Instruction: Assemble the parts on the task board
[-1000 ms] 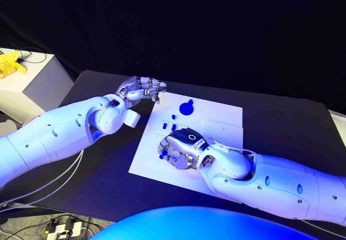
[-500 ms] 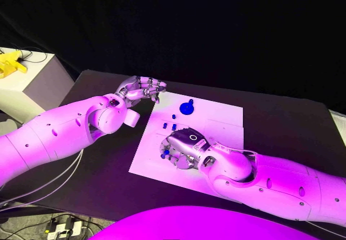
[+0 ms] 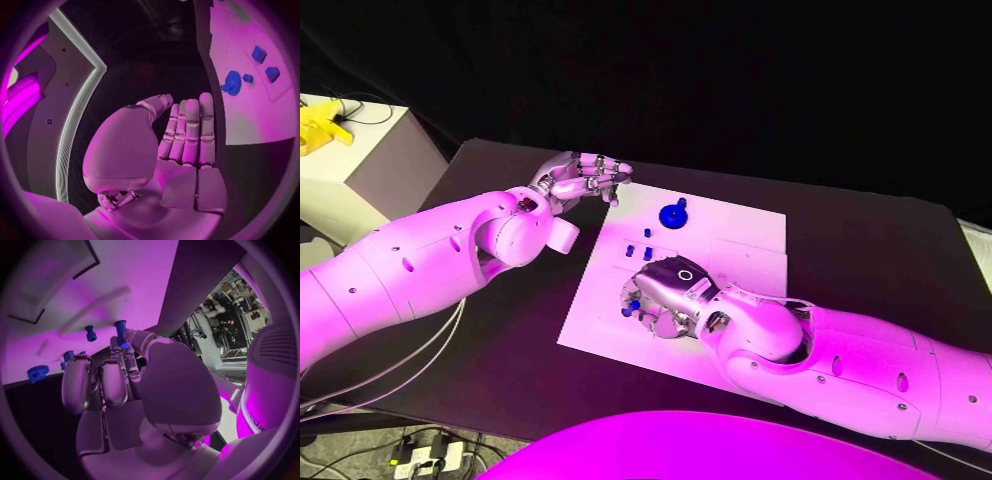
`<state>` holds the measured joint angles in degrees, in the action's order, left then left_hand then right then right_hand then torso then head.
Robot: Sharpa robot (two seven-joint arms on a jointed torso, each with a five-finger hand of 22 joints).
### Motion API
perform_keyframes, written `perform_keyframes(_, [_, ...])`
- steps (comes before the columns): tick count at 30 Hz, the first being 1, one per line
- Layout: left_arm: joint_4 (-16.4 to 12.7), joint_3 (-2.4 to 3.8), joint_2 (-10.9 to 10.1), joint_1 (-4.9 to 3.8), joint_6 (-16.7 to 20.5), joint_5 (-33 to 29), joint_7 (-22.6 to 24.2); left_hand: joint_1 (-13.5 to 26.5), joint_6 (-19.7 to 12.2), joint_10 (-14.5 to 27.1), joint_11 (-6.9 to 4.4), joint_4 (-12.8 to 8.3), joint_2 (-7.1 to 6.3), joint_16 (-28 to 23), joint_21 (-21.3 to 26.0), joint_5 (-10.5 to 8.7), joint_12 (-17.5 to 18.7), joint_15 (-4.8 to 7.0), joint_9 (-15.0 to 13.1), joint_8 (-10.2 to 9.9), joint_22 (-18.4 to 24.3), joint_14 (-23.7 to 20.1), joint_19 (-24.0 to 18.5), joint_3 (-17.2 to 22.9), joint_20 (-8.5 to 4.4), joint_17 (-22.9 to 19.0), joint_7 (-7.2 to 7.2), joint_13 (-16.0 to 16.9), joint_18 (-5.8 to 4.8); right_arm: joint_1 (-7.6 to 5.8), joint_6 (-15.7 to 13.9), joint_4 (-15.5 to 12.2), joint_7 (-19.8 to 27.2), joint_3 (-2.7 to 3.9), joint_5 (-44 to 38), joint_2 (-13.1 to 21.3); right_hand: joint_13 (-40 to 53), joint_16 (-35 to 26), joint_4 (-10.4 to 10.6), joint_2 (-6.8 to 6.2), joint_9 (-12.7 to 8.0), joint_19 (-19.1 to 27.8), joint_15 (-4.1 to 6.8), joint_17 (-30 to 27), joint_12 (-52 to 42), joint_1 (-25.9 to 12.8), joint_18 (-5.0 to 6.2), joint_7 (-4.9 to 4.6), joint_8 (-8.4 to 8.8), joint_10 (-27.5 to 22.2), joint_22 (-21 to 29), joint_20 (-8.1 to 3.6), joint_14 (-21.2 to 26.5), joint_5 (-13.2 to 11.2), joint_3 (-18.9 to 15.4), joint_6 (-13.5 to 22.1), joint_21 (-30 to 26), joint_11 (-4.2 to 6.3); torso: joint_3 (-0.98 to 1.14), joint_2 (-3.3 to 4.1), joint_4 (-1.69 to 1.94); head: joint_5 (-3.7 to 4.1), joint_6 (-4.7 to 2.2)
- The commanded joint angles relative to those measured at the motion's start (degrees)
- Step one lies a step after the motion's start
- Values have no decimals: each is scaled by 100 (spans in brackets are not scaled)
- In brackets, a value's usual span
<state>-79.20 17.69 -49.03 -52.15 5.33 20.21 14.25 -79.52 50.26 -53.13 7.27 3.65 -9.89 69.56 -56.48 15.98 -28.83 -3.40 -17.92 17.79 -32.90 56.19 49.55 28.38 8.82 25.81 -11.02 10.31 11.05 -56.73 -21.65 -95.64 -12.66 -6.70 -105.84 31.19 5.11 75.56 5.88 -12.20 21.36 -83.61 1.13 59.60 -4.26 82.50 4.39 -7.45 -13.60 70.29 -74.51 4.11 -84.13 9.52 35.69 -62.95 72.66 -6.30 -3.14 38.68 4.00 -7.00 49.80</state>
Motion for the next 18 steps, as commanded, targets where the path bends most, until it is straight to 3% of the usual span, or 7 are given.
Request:
perform_keyframes(1, [-15,5,2,-1,-90,-12,13,53,-34,22,-2,9,15,-4,32,-29,-37,10,-8,13,4,-32,49,-11,4,-2,11,-7,-47,10,280,24,-26,-9,-92,-15,14,4,-33,44,0,-57,25,-4,-5,-45,-47,0,-34,336,-9,8,-13,7,-6,26,13,291,1,0,1,1,2])
perform_keyframes(9, [-23,5,0,-2,-94,-11,10,53,-34,22,-2,9,15,-4,32,-29,-37,10,-8,13,4,-32,49,-11,4,-2,11,-7,-47,14,210,114,-40,-32,-129,-126,11,-74,-65,-2,7,-17,1,-144,62,-180,-29,-26,9,237,55,27,27,-32,12,134,-74,257,3,0,8,-3,8])
perform_keyframes(14, [-26,5,-3,-2,-96,-10,5,53,-34,22,-2,9,15,-4,32,-29,-37,10,-8,13,4,-32,49,-11,4,-2,11,-7,-47,18,26,163,66,-50,-99,-178,-61,-126,-54,-219,-82,112,-108,-247,80,-437,34,-156,268,-159,310,115,54,-79,76,519,-397,123,-2,1,2,-7,12])
perform_keyframes(18, [-28,5,-5,-2,-102,-10,-1,53,-34,22,-2,9,15,-4,32,-29,-37,10,-8,13,4,-32,49,-11,4,-2,11,-7,-47,20,-88,178,139,-56,-74,-191,-105,-267,-46,-352,-134,266,-132,-494,80,-578,118,-124,420,-467,627,155,129,-68,5,743,-793,100,1,0,-1,-13,18])
